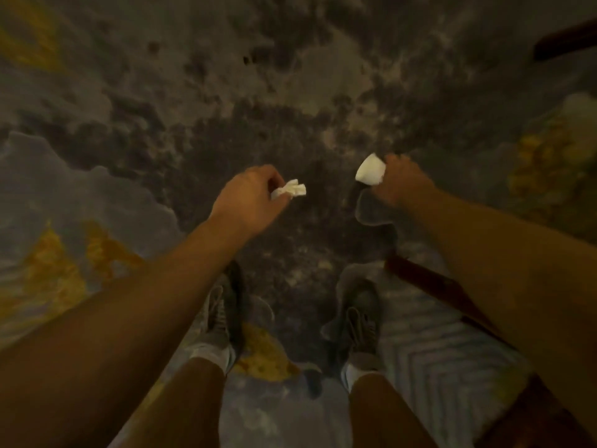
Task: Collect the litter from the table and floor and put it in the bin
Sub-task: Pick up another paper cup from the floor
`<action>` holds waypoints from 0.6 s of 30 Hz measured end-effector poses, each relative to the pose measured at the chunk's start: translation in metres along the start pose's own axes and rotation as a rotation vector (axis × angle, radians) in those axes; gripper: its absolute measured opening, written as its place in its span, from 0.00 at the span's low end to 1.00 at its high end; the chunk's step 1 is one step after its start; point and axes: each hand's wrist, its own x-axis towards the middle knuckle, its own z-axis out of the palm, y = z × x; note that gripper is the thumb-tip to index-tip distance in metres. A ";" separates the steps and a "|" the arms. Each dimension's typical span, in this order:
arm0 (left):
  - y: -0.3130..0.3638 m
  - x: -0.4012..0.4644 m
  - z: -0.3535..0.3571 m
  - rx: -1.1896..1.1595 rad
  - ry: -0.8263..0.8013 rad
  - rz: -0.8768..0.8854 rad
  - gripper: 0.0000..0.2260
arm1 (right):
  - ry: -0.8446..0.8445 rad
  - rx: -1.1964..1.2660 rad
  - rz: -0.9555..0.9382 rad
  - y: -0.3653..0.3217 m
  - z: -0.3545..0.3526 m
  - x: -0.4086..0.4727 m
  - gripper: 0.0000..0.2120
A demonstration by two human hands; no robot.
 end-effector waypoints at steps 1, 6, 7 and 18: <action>-0.014 0.010 0.011 -0.008 0.001 0.000 0.08 | 0.009 0.010 0.017 0.002 0.014 0.020 0.39; -0.063 0.041 0.051 -0.035 -0.005 -0.013 0.07 | 0.051 -0.031 0.076 0.013 0.064 0.083 0.41; -0.067 0.043 0.055 -0.040 -0.005 -0.020 0.07 | 0.068 -0.050 0.071 0.015 0.068 0.089 0.39; 0.000 -0.002 -0.046 -0.067 0.022 -0.032 0.07 | 0.141 0.191 -0.033 -0.037 -0.007 -0.054 0.41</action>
